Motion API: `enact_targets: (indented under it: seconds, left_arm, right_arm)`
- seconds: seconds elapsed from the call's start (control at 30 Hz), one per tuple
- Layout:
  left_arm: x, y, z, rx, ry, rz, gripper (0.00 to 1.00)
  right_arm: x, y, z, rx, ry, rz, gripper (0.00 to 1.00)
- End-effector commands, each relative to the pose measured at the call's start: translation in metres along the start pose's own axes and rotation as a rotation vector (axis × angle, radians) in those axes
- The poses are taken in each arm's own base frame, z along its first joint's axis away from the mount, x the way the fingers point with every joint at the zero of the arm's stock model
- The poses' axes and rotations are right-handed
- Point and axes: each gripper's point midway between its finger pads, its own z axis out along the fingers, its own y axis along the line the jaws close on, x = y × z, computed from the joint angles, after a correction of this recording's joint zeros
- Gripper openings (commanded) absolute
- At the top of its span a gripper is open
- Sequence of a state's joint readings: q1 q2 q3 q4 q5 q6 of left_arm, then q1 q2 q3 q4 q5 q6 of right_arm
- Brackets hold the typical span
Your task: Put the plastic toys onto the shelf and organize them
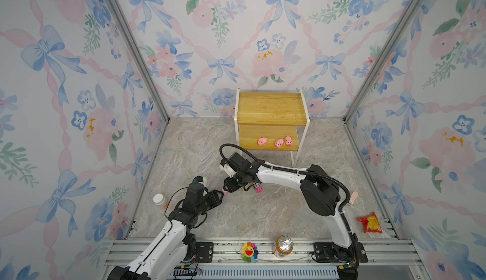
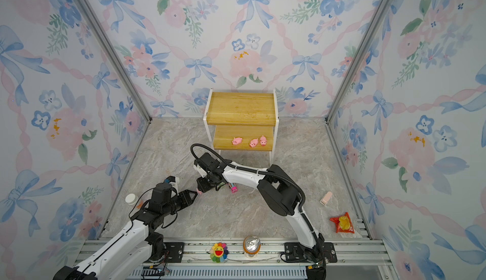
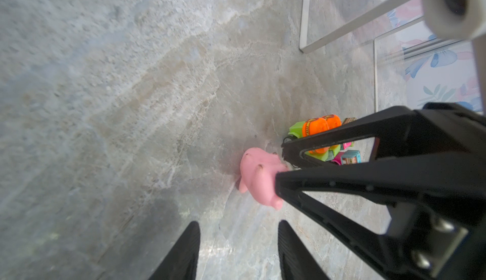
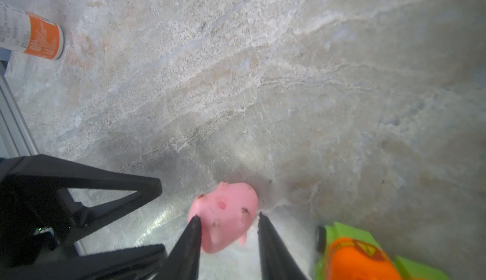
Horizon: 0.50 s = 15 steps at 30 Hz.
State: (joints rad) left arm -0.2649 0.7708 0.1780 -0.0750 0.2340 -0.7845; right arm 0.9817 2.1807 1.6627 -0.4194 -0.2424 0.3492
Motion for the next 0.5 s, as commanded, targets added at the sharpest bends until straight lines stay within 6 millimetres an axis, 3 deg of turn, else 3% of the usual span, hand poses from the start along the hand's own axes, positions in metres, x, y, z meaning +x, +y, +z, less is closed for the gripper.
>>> enact_targets:
  seconds: [0.0,0.47]
  left_arm:
    - [0.0005,-0.0007,0.0002,0.013,0.002,0.019,0.49]
    - [-0.0022,0.0045,-0.0005,0.003,-0.010,0.001,0.49]
  right_arm:
    - [0.0030,-0.0220,0.0104,0.076,0.028,0.029,0.38]
    - [-0.0041,-0.0238,0.0025,0.111,-0.005,-0.024,0.50]
